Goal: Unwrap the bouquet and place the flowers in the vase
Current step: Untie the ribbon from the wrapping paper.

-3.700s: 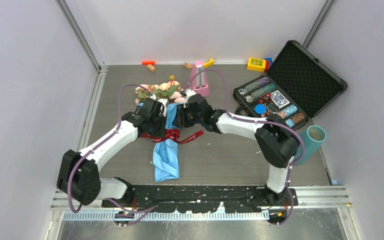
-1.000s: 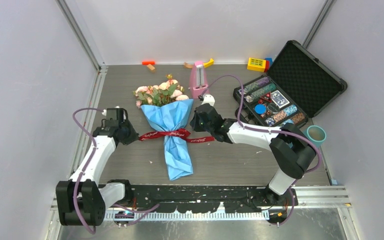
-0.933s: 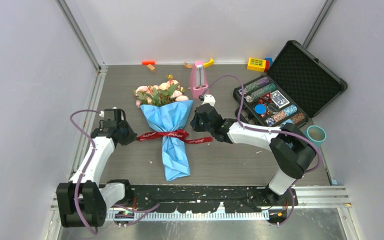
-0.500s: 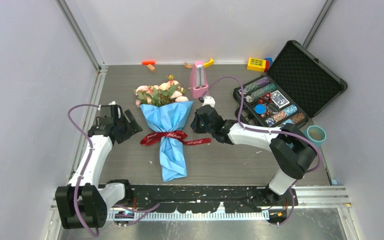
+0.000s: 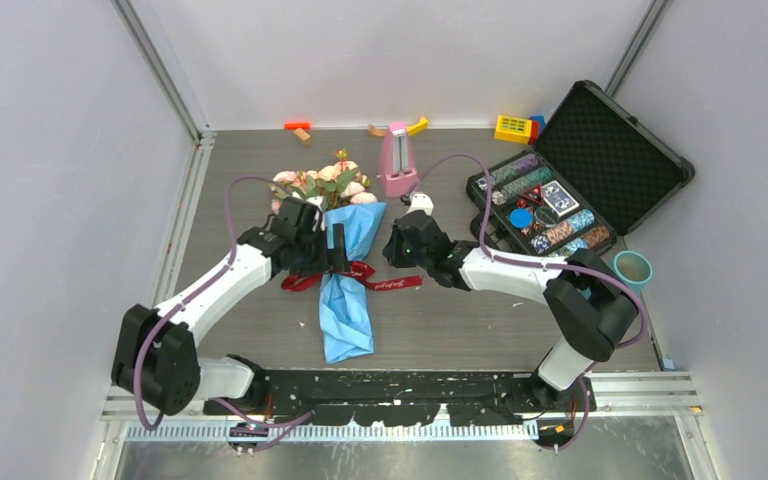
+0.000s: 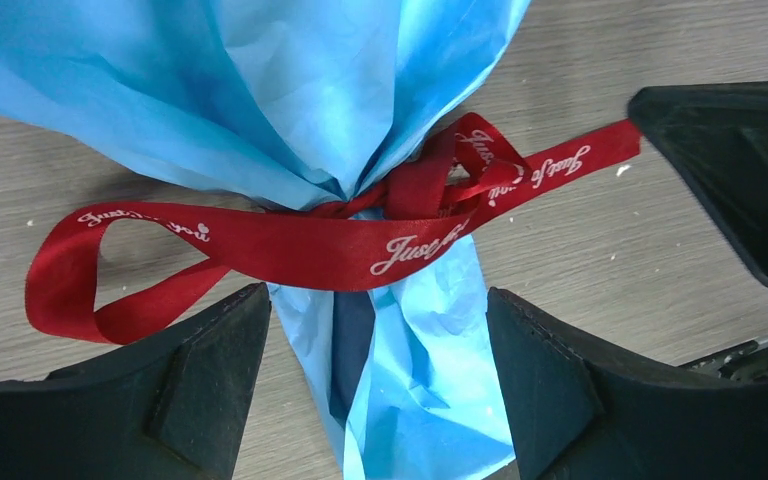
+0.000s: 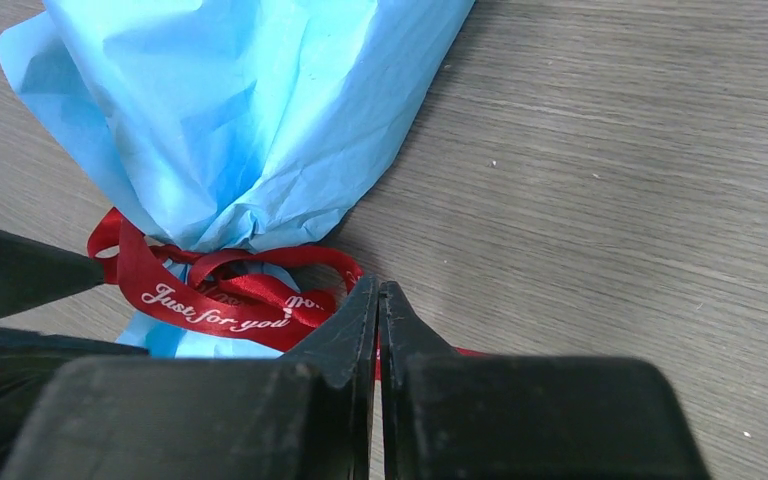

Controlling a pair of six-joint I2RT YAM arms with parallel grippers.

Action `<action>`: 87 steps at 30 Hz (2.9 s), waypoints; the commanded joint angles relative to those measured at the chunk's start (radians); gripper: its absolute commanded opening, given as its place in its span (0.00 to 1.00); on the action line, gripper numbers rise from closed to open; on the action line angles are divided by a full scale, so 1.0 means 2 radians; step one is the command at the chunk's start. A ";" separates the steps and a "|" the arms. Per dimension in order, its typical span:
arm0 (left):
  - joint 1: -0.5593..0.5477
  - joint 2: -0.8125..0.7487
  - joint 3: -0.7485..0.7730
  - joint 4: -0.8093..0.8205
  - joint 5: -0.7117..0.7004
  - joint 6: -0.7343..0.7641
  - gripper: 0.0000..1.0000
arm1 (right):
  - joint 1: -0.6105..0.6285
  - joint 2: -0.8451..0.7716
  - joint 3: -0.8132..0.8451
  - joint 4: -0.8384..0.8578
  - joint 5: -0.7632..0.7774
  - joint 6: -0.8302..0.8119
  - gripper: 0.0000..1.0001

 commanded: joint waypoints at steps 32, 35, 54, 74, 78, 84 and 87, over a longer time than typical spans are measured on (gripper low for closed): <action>-0.009 0.030 0.011 0.026 -0.110 -0.014 0.19 | -0.008 -0.018 0.003 0.029 -0.018 -0.002 0.07; -0.009 0.025 0.012 0.017 -0.125 -0.018 0.12 | -0.008 -0.018 0.003 0.028 -0.019 -0.004 0.07; 0.190 -0.085 -0.035 -0.033 -0.090 -0.013 0.00 | 0.013 0.013 0.031 0.029 -0.072 -0.054 0.13; 0.190 -0.102 -0.077 0.032 0.052 -0.075 0.80 | 0.066 0.084 0.100 0.034 -0.078 -0.075 0.40; 0.154 -0.085 -0.087 0.074 0.075 -0.098 0.83 | 0.066 0.093 0.113 0.024 -0.072 -0.078 0.39; 0.137 -0.041 -0.107 0.145 0.114 -0.134 0.86 | 0.066 0.097 0.118 0.016 -0.068 -0.079 0.25; 0.137 -0.016 -0.107 0.153 0.108 -0.134 0.82 | 0.066 0.088 0.118 0.015 -0.066 -0.079 0.12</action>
